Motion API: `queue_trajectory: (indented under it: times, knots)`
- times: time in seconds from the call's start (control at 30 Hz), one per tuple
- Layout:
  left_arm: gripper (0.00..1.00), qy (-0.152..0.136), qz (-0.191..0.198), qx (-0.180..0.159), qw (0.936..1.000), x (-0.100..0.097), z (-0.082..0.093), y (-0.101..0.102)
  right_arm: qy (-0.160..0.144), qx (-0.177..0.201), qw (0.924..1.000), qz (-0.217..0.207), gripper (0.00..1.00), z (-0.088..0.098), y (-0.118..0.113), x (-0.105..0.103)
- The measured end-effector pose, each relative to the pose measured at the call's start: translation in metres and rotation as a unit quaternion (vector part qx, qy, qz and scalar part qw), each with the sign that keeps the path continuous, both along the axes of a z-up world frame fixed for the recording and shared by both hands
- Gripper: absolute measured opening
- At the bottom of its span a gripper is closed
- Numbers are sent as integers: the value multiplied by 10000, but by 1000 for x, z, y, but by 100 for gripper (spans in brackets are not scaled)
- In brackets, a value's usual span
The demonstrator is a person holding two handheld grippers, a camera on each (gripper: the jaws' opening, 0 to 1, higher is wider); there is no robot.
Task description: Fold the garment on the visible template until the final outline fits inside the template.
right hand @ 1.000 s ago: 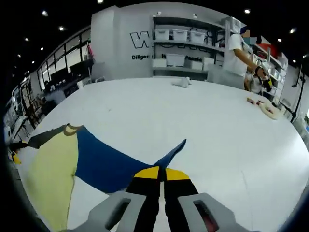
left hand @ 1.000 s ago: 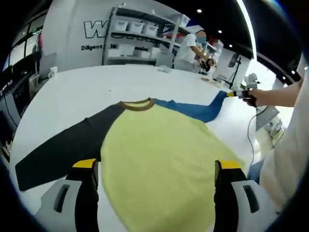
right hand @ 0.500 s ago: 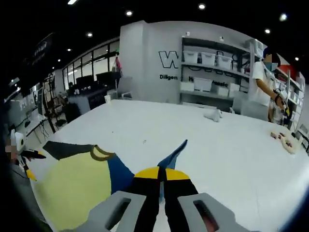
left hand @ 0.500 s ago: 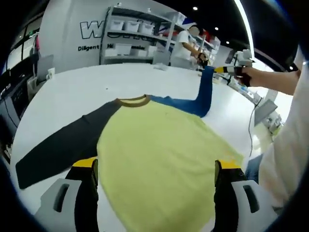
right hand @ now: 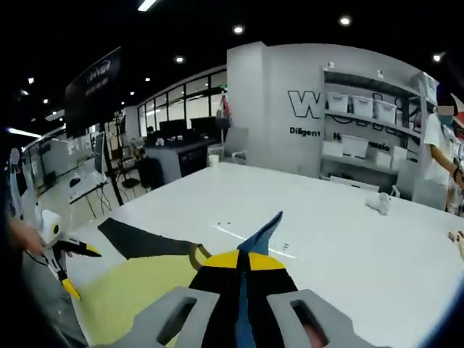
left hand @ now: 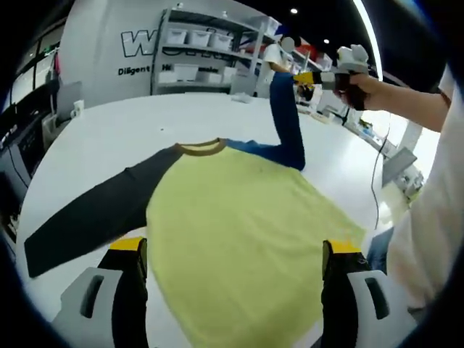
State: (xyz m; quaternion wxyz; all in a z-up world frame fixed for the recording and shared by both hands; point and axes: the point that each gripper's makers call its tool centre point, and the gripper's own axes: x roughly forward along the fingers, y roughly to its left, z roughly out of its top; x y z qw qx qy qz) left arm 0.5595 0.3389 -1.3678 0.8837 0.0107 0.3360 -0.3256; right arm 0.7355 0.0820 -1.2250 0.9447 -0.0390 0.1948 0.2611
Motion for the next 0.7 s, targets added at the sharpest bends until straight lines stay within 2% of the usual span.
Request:
queue_trajectory:
  times: [0.2,0.4,0.7]
  knots:
    - [99,9,16,22,10000,-2,-2,0,40,46,9987,501,0,-3,47,2]
    - [99,37,16,44,10000,-4,-5,0,118,32,9965,833,0,-11,79,0]
    - [99,137,32,78,9999,-9,-11,3,417,-20,9914,1238,0,-47,127,-13]
